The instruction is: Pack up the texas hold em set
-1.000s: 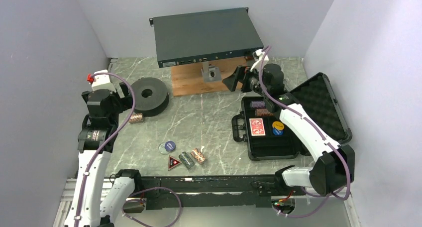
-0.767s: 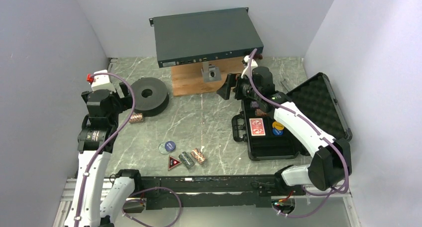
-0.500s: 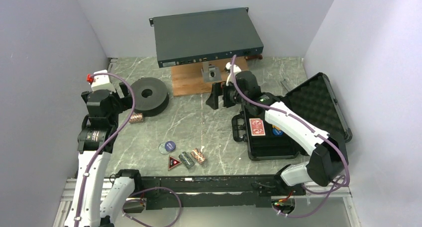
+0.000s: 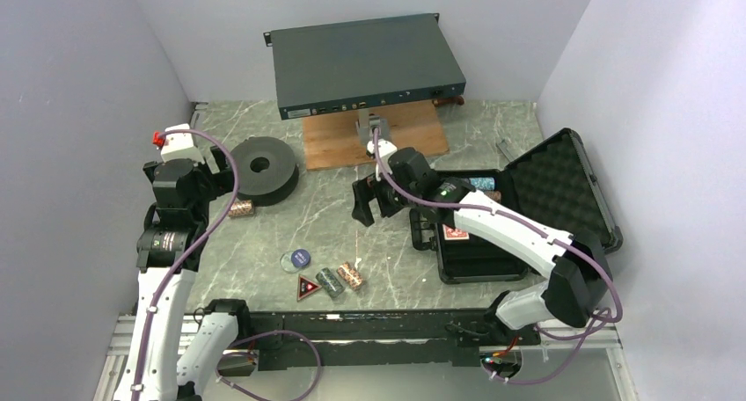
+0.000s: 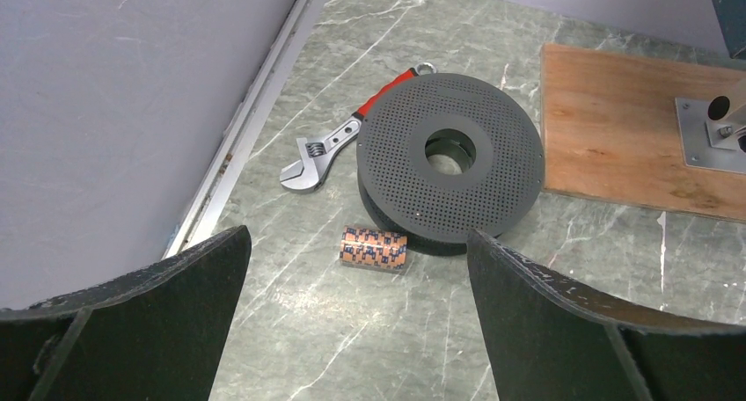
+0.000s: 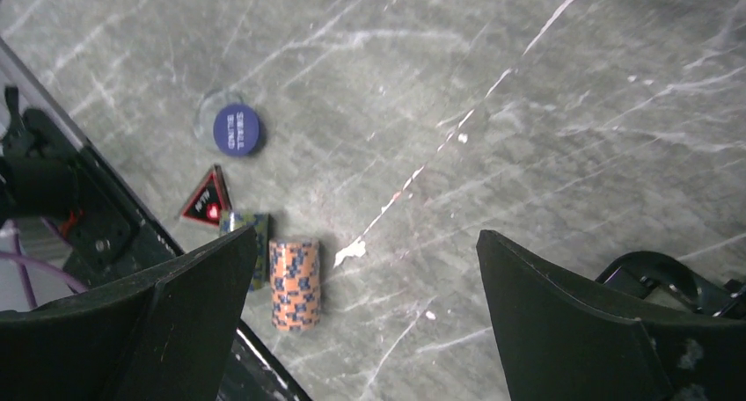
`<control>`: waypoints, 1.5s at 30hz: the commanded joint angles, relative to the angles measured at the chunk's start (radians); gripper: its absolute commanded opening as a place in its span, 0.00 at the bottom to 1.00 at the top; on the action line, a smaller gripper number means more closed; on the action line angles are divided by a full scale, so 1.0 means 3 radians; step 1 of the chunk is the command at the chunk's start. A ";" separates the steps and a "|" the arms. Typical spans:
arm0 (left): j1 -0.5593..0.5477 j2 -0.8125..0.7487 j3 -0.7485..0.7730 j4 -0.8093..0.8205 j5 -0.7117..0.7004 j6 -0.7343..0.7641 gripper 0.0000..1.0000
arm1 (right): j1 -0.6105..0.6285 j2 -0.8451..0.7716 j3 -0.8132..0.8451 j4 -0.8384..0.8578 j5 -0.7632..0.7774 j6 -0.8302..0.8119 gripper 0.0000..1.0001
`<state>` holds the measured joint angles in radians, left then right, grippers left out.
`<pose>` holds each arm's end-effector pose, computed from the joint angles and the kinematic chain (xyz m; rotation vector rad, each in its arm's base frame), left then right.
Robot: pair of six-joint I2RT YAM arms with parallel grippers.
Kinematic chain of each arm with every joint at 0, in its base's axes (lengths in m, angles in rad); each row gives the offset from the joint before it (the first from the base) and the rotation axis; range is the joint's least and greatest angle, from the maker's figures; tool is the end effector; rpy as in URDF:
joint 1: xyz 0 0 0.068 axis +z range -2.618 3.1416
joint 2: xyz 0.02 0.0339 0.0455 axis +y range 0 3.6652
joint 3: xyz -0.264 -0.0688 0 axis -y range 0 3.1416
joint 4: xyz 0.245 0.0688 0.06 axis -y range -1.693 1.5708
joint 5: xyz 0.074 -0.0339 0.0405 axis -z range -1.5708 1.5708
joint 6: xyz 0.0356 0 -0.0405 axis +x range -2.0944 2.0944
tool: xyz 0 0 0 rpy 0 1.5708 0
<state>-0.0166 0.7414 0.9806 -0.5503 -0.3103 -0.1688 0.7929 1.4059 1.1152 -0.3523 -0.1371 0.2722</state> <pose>0.1520 0.0083 0.3751 -0.3524 1.8363 0.1640 0.2183 0.2286 0.2957 -0.6705 2.2091 0.7226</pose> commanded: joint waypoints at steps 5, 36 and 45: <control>0.0010 -0.0005 0.0061 0.0058 0.0095 0.0025 1.00 | 0.0378 -0.0155 -0.0169 -0.0236 0.0103 -0.0296 0.99; 0.0009 -0.0041 0.0045 0.0070 0.0083 0.0021 1.00 | 0.1033 0.0188 -0.0818 0.0646 -0.0024 -0.0547 0.70; 0.0011 -0.0048 0.0045 0.0073 0.0096 0.0025 1.00 | 0.1075 0.0425 -0.0864 0.0805 0.0174 -0.0259 0.67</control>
<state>-0.0166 0.7406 0.9806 -0.5499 -0.2916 -0.1692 1.1046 1.5139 0.8551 -0.1699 -0.1249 0.1513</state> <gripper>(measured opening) 0.995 0.673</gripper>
